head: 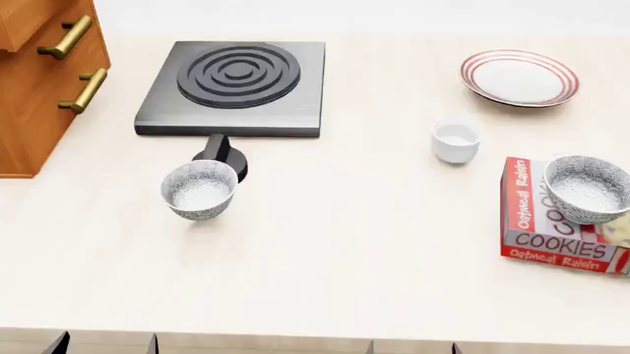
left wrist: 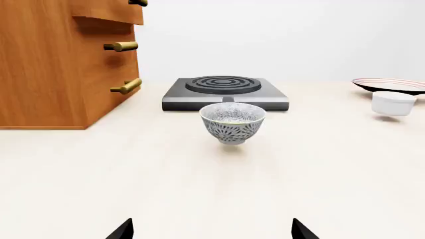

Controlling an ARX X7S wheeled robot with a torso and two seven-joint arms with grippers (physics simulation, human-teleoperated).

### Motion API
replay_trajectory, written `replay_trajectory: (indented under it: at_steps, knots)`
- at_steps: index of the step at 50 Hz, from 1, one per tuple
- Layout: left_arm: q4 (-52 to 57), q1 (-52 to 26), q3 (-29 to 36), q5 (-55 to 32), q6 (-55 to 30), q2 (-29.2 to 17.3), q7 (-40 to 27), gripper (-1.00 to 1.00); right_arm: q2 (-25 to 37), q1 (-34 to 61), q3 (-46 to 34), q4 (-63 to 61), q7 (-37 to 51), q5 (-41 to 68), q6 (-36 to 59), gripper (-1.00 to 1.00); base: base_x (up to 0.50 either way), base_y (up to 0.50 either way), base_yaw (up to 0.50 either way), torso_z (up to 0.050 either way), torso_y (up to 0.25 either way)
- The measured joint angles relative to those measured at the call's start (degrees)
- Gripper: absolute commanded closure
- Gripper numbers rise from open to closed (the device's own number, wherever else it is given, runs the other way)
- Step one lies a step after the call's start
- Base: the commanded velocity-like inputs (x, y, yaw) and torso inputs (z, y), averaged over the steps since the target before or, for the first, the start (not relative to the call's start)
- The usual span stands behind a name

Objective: Pick the akita bowl on the cookies box and place it on the plate.

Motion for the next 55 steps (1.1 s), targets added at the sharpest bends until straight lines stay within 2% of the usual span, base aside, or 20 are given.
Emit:
replay_trajectory:
  at_steps: [26, 42, 55]
  knots:
    - [0.9, -0.2, 4.2, -4.1, -0.8, -4.4, -6.3, -1.00, 4.6, -0.9, -5.6, -0.8, 7.1, 4.7, -2.3, -1.00, 0.01, 0.00, 0.00, 0.000, 0.000]
    - [13.4, -0.6, 4.3, -5.8, -8.1, -7.5, -8.9, -1.00, 7.5, -1.2, -5.9, -12.9, 10.9, 5.5, 1.4, -1.00, 0.50, 0.00, 0.00, 0.000, 0.000]
    - [20.8, 0.3, 4.7, -6.8, -10.7, -9.4, -9.4, -1.00, 9.4, -2.4, -5.2, -22.1, 12.7, 6.8, 4.5, -1.00, 0.50, 0.00, 0.00, 0.000, 0.000]
